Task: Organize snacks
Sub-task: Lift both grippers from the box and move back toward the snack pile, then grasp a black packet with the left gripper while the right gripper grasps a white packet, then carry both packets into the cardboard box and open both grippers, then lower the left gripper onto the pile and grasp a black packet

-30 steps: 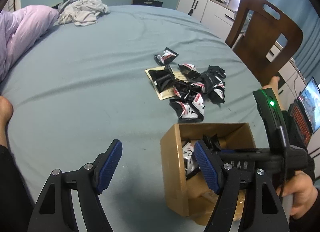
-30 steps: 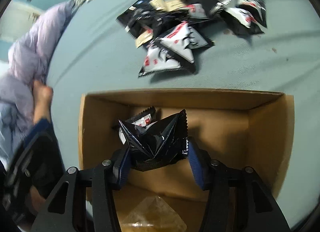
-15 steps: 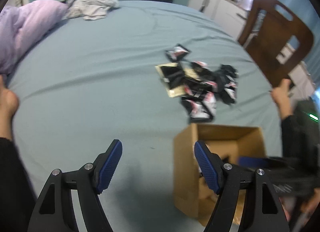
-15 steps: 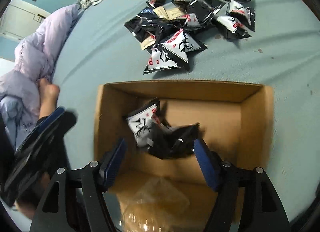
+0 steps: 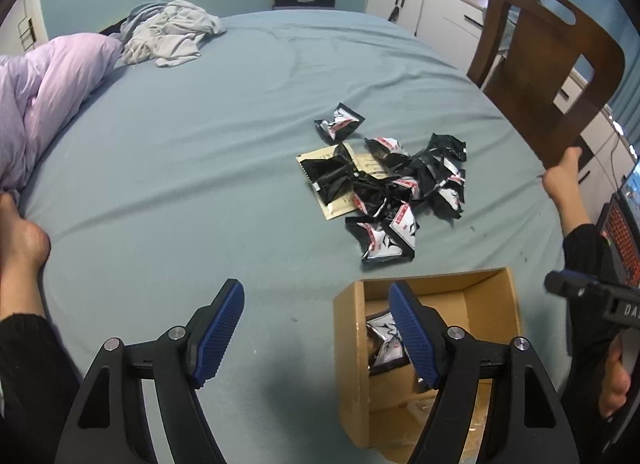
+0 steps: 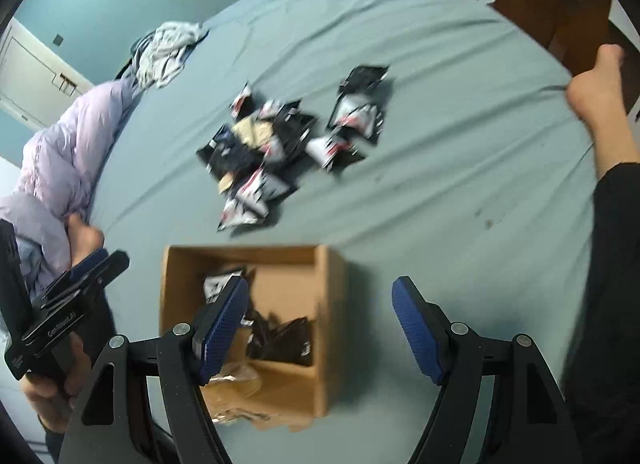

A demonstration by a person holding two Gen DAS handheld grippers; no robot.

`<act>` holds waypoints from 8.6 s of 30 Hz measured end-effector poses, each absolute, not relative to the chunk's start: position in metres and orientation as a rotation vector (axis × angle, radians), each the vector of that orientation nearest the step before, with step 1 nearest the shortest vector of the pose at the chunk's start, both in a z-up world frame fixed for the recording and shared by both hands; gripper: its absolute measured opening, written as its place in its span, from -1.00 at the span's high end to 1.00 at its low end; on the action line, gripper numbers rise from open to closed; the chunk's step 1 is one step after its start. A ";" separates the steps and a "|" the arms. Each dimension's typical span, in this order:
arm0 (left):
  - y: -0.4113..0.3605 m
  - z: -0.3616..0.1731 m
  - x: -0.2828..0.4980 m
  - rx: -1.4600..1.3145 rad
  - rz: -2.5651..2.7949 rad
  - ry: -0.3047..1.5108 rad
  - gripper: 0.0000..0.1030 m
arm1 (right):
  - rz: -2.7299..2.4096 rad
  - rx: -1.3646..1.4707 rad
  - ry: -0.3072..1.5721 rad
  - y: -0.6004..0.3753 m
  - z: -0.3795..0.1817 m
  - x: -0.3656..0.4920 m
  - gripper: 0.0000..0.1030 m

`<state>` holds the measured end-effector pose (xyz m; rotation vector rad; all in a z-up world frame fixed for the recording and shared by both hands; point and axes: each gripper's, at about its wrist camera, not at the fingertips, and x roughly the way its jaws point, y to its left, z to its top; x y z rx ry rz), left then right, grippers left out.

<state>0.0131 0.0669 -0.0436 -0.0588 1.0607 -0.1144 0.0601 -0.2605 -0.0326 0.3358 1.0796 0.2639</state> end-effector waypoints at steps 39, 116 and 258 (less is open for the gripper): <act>0.029 -0.132 0.200 0.020 -0.115 1.334 -0.41 | 0.242 0.350 1.199 -0.271 -0.090 0.081 -0.43; 0.010 -0.080 -0.008 -0.021 -0.314 1.200 0.38 | 0.389 0.322 1.017 -0.247 -0.027 0.081 0.44; 0.023 -0.036 0.066 -0.026 -0.190 1.105 0.53 | 0.270 0.497 1.167 -0.281 -0.060 0.159 -0.34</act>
